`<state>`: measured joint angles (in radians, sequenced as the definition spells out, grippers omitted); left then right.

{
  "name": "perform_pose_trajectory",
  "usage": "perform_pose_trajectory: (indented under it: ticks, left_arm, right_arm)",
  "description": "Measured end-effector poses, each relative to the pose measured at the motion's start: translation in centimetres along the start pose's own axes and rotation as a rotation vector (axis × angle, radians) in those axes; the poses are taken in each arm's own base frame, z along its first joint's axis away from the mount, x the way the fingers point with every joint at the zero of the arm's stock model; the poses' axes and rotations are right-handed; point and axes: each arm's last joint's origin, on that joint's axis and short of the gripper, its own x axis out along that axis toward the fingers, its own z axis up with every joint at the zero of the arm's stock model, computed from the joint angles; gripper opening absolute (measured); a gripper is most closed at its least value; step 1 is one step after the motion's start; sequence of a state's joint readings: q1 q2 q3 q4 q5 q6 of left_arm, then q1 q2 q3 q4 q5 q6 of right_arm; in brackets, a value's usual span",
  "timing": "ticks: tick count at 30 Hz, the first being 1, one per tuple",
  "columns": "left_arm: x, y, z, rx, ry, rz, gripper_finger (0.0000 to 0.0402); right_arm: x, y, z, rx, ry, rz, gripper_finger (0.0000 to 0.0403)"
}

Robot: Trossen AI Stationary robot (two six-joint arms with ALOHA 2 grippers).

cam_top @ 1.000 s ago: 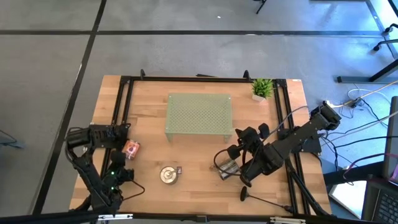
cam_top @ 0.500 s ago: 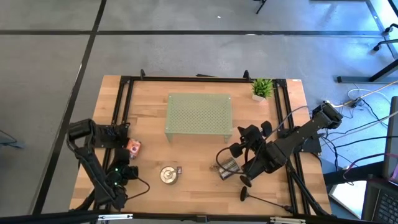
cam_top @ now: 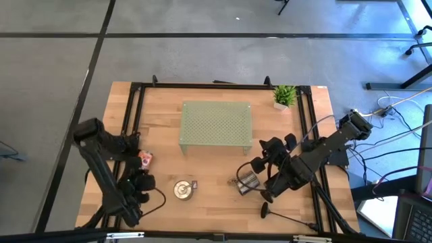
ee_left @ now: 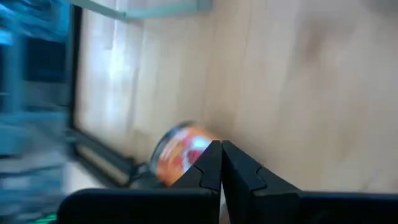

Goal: Pick & Place candle stick holders
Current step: Put the orange scented candle on the shelf

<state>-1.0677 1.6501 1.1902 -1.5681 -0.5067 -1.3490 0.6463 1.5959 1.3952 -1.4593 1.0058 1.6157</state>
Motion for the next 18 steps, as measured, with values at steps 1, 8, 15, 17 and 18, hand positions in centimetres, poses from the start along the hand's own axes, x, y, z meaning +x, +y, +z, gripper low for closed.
perform_pose_trajectory:
  ticks: [1, 8, 15, 17, 18]
  left_arm:
    - [-0.6, 0.9, 0.6, -0.068, -0.014, -0.036, 0.0001]
    - [-4.5, 7.8, 3.0, -0.602, -0.036, -0.297, 0.0001]
    - [-4.6, 11.5, 3.3, -0.902, 0.198, -0.403, 0.0002]
    - [-4.5, 11.6, 3.3, -0.923, 0.271, -0.405, 0.0002]
    - [-4.5, 11.6, 3.4, -0.926, 0.31, -0.407, 0.0002]
  right_arm:
    - [0.0, 0.0, -0.1, 0.008, 0.017, 0.001, 0.0004]
    - [-0.1, 0.1, -0.5, 0.105, 0.158, -0.001, 0.0004]
    - [-0.4, 0.9, -1.0, 0.161, 0.32, 0.045, 0.0004]
    - [-0.5, 1.2, -1.0, 0.153, 0.362, 0.077, 0.0004]
    - [-0.7, 1.3, -1.0, 0.154, 0.38, 0.099, 0.0004]
